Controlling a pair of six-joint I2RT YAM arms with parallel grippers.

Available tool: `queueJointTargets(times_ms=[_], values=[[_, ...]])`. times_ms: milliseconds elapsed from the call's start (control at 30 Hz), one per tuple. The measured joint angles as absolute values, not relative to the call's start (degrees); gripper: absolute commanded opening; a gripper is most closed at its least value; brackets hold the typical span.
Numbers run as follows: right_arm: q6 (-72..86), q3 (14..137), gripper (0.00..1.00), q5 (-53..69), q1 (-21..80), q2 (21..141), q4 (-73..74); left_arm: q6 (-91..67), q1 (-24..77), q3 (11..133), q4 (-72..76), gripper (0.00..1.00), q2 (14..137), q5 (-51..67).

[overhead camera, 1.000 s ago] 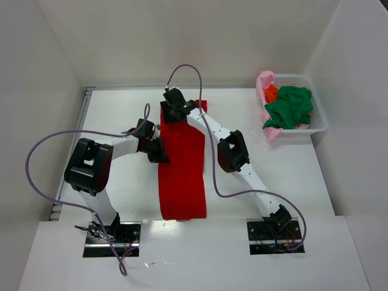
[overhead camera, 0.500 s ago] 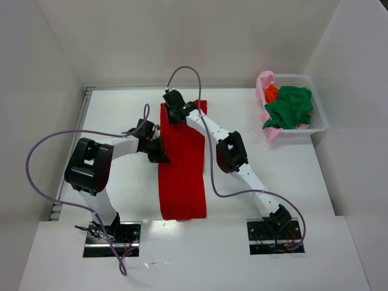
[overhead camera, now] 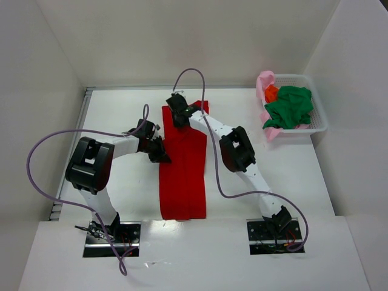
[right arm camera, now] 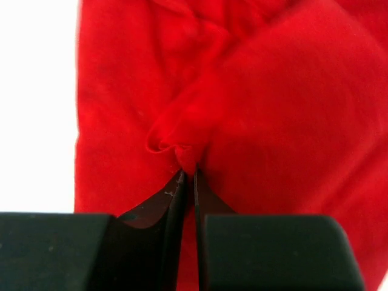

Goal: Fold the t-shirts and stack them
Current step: Rotate the tshirt 90 degrees

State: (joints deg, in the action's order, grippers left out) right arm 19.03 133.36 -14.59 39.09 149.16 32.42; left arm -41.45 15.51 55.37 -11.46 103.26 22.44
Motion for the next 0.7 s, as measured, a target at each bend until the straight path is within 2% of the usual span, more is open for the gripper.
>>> queueJointTargets(times_ms=[333, 700], values=[[23.9, 111.7, 0.14, -15.86, 39.11, 134.45, 25.78, -42.44, 15.51, 55.37, -10.72, 0.0, 103.66, 23.03], [28.16, 100.95, 0.01, -17.23, 38.72, 124.73, 19.03, -42.44, 15.51, 55.33, -10.33, 0.0, 103.74, 23.38]])
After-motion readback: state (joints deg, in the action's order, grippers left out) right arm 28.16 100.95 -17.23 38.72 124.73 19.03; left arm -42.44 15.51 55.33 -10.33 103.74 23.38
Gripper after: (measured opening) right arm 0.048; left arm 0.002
